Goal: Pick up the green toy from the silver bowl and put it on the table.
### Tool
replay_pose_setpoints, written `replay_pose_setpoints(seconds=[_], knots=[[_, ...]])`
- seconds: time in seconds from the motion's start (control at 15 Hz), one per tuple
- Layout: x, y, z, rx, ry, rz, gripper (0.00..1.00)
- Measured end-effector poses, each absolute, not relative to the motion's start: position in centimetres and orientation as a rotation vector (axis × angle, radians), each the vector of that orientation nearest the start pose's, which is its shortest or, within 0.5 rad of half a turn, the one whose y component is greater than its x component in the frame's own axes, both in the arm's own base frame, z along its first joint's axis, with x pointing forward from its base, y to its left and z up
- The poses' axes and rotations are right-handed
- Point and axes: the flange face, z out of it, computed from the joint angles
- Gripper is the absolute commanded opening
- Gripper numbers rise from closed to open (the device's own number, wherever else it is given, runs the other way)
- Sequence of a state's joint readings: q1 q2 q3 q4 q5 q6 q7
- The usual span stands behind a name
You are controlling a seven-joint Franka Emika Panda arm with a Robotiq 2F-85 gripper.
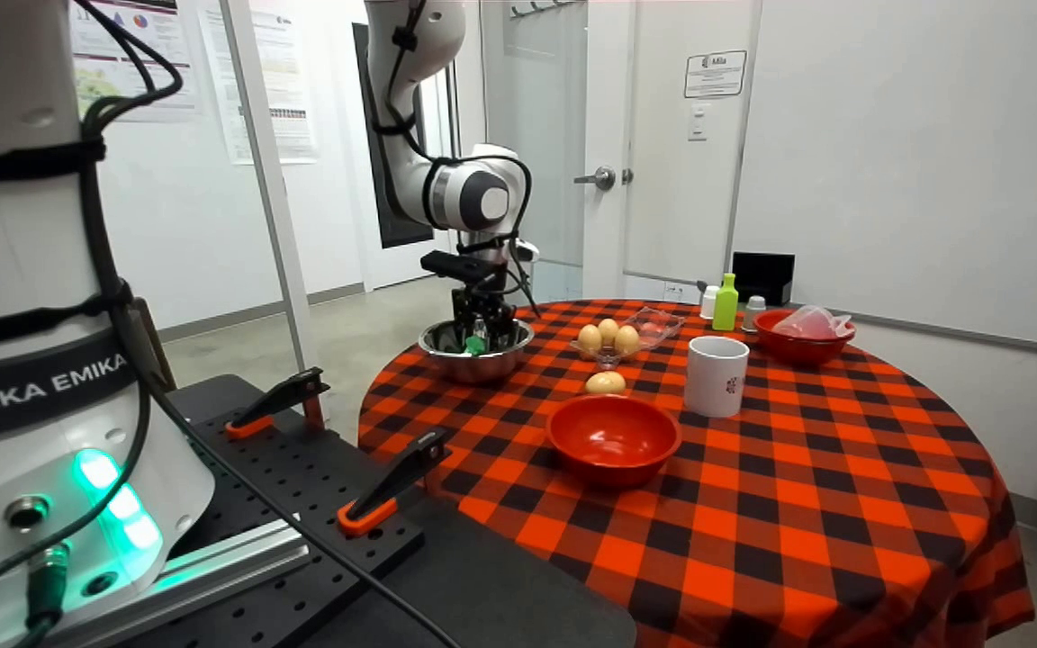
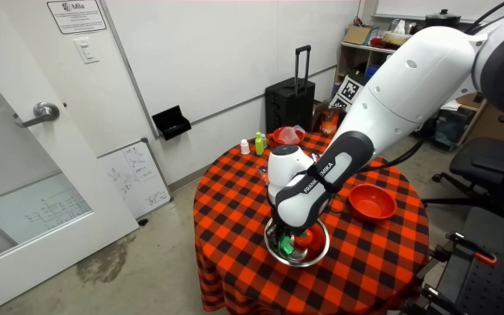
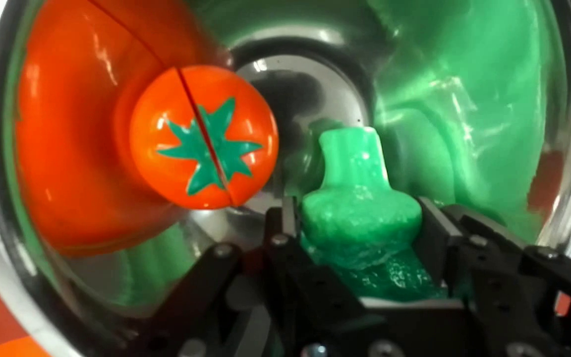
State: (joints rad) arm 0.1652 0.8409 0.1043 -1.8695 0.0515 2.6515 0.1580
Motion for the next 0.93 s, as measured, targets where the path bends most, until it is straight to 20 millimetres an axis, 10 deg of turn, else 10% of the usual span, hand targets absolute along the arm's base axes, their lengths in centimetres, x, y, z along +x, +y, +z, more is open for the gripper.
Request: replay_pose_setpoints(seconds=[0.53, 0.93], knots=[[58.9, 16.1, 6.6, -3.05, -0.048, 0.098, 0.31], [58.3, 15.6, 11.8, -3.06, -0.062, 0.01, 0.31]])
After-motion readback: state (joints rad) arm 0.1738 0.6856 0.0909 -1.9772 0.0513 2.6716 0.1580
